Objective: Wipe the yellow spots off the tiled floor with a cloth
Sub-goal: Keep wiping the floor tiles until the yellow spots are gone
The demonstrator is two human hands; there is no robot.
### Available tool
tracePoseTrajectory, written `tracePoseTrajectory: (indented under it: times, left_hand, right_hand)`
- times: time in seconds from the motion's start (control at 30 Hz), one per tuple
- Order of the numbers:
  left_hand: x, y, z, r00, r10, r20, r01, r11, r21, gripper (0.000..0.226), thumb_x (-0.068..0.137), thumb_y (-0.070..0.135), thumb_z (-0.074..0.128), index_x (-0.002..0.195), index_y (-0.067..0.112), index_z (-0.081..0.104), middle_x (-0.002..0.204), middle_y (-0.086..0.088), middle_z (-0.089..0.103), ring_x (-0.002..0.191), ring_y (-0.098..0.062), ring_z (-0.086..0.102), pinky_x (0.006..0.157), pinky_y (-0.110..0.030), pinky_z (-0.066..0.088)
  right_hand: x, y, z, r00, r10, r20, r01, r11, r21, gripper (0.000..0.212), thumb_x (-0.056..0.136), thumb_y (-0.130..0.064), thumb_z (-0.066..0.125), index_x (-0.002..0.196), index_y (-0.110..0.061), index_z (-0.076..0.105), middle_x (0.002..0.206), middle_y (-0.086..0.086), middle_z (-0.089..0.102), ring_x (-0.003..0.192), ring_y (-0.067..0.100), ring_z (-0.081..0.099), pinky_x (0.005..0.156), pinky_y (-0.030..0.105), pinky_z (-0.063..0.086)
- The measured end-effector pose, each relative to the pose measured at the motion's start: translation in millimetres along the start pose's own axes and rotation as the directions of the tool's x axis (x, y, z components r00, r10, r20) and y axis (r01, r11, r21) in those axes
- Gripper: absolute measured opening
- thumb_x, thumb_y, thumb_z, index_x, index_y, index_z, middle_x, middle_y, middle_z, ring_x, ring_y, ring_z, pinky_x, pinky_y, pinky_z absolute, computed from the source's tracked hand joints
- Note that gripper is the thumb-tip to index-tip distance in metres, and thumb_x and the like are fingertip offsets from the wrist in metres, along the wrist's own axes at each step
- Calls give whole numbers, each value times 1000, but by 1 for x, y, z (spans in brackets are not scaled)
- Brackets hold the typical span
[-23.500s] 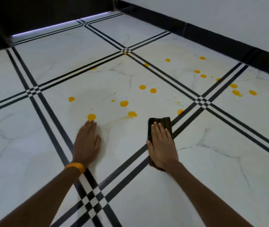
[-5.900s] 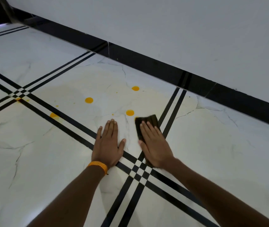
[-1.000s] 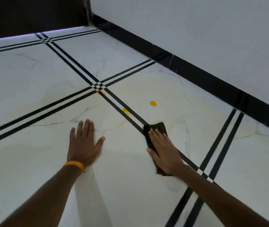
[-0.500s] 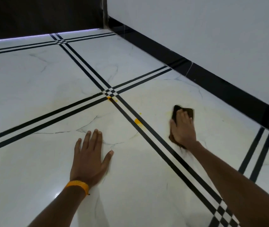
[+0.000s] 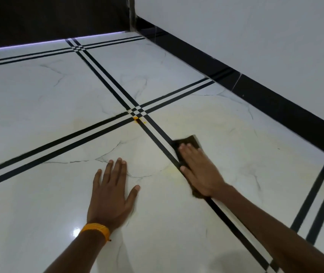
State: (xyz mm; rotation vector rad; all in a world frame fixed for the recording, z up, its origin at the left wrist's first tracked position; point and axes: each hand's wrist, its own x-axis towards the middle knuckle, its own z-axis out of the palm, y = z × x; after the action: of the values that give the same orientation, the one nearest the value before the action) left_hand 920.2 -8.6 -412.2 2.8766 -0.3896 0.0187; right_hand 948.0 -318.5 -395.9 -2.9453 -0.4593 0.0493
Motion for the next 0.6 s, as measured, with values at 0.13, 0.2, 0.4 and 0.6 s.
tracePoseTrajectory:
  times: [0.13,0.2,0.4,0.6]
  left_hand:
    - [3,0,-1,1000,-4,-3,4,1000,3,80,96,64,11,160,16,8,167,-2,6,155,-21,1,125,-49,8]
    - [3,-2,-1,1000,-8,-5,8,1000,-3,79,96,64,12,160,17,7,167,-1,5,155,-19,-1,125,-49,7]
    - [3,-3,0,1000,-13,-8,12,1000,-9,80,96,65,13,160,16,7,167,-2,4,154,-20,-2,125,-49,7]
    - [5,-2,2,1000,-12,-3,12,1000,3,80,96,65,11,160,17,5,167,0,2,154,-19,-3,125,-48,6]
  right_hand:
    - [70,31,-9,879,471,-71,-474,881,-18,73,102,-51,7,161,-7,8,170,10,7,157,25,3,127,46,6]
    - [107,12,-6,822,566,-69,-567,824,10,70,105,-47,12,161,-5,5,170,13,4,157,28,2,127,47,4]
    - [58,-95,17,998,63,2,-63,998,29,72,102,-50,8,162,-10,11,170,5,8,157,21,1,127,44,4]
    - [61,7,2,930,357,-84,-359,933,-13,73,103,-52,15,161,-7,14,169,10,14,157,26,9,127,46,7]
